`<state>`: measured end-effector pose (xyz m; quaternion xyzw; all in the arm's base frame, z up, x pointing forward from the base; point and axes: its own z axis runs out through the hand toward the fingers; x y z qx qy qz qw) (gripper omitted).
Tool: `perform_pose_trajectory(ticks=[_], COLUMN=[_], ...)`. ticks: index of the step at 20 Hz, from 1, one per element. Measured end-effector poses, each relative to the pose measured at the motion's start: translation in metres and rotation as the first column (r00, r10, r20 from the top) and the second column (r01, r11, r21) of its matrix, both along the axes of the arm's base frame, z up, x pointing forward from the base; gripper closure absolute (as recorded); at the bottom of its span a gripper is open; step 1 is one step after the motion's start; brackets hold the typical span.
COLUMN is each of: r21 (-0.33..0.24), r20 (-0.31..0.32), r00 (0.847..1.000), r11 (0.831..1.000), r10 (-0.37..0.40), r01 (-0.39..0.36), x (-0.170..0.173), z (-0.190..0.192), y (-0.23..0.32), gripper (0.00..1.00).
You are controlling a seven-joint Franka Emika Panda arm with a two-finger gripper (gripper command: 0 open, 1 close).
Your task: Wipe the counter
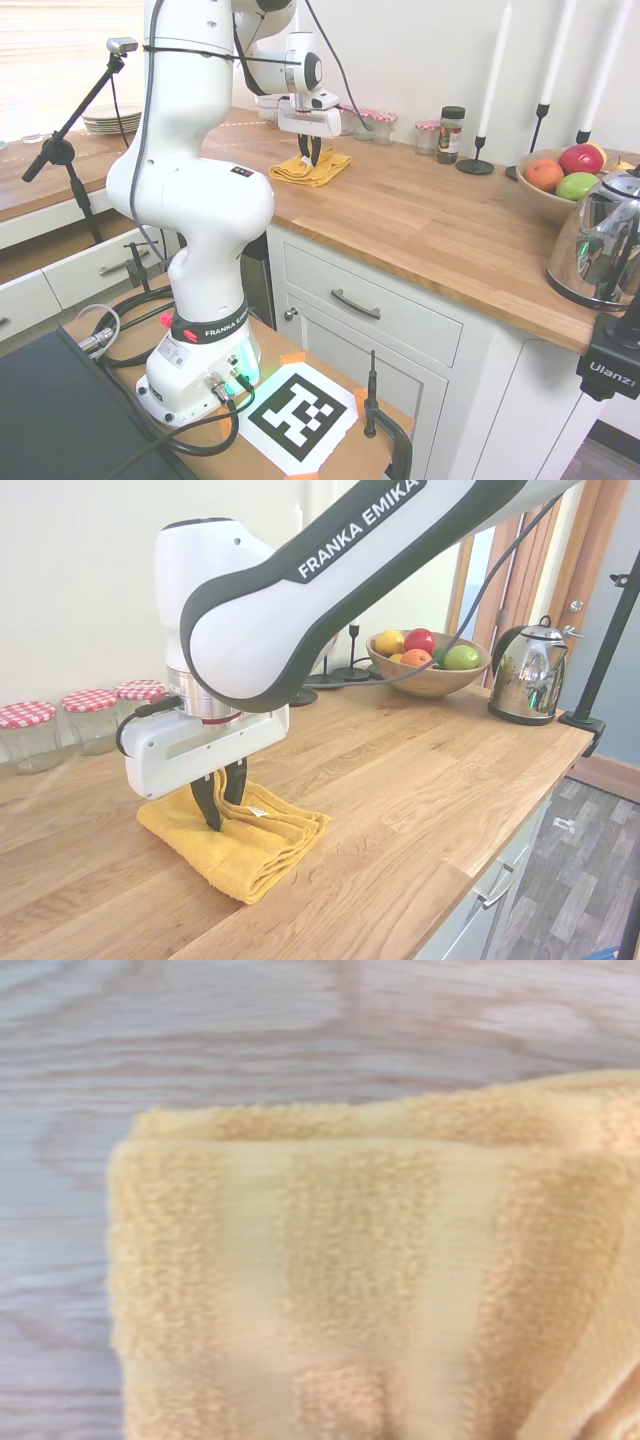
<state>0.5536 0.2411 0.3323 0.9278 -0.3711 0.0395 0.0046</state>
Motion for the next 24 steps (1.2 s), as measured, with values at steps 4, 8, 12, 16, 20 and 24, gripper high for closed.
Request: perform_pose_trajectory(ticks=[4, 8, 12, 16, 20, 24], r21=[-0.002, -0.004, -0.003, -0.003, -0.001, 0.002], r20=[-0.004, -0.004, 0.008, 0.018, 0.019, 0.018], r00=[1.0, 1.0, 1.0, 1.0, 1.0, 1.0], r11=[1.0, 1.0, 1.0, 1.0, 1.0, 1.0], r10=[-0.01, -0.017, -0.019, -0.016, -0.014, -0.01], r01=[0.01, 0.017, 0.019, 0.016, 0.014, 0.01], x=[0.001, 0.003, 0.004, 0.0, -0.004, -0.004], z=[0.001, 0.004, 0.015, 0.03, 0.035, 0.037], y=[-0.005, -0.012, -0.018, -0.024, -0.031, -0.034], gripper=[0.0, 0.0, 0.0, 0.0, 0.0, 0.0])
